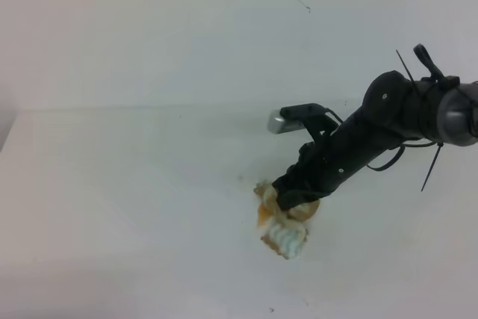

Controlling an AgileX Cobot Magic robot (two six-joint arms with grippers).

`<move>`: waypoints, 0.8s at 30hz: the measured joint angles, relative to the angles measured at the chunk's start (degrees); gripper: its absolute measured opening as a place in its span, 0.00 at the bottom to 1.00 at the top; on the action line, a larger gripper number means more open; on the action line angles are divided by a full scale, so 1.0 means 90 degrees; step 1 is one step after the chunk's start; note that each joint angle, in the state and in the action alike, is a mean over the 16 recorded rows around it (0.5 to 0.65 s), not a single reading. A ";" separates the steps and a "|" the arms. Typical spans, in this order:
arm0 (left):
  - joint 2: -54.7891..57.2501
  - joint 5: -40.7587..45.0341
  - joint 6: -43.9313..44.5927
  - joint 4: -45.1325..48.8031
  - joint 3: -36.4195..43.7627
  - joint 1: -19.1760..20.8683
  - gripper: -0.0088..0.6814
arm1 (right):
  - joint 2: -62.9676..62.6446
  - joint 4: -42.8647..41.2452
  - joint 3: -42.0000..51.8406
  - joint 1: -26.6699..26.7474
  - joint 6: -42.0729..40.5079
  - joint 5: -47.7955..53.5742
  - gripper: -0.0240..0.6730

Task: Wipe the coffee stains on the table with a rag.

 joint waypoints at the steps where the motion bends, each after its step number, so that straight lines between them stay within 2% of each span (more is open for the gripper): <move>1: 0.0000 0.0000 0.0000 0.0000 0.0000 0.0000 0.01 | 0.0017 -0.0005 0.0000 0.0012 0.0002 0.0091 0.03; 10: -0.0042 0.0000 0.0000 0.0000 0.0000 0.0001 0.01 | 0.0075 -0.0042 0.0000 0.0311 0.0019 0.0503 0.03; 18: -0.0095 0.0000 0.0000 0.0000 0.0000 0.0003 0.01 | 0.0076 -0.0244 0.0000 0.0551 0.0268 0.0078 0.03; 24: -0.0084 0.0000 0.0000 0.0000 0.0000 0.0003 0.01 | 0.0076 -0.0690 -0.0004 0.0400 0.0691 -0.0254 0.03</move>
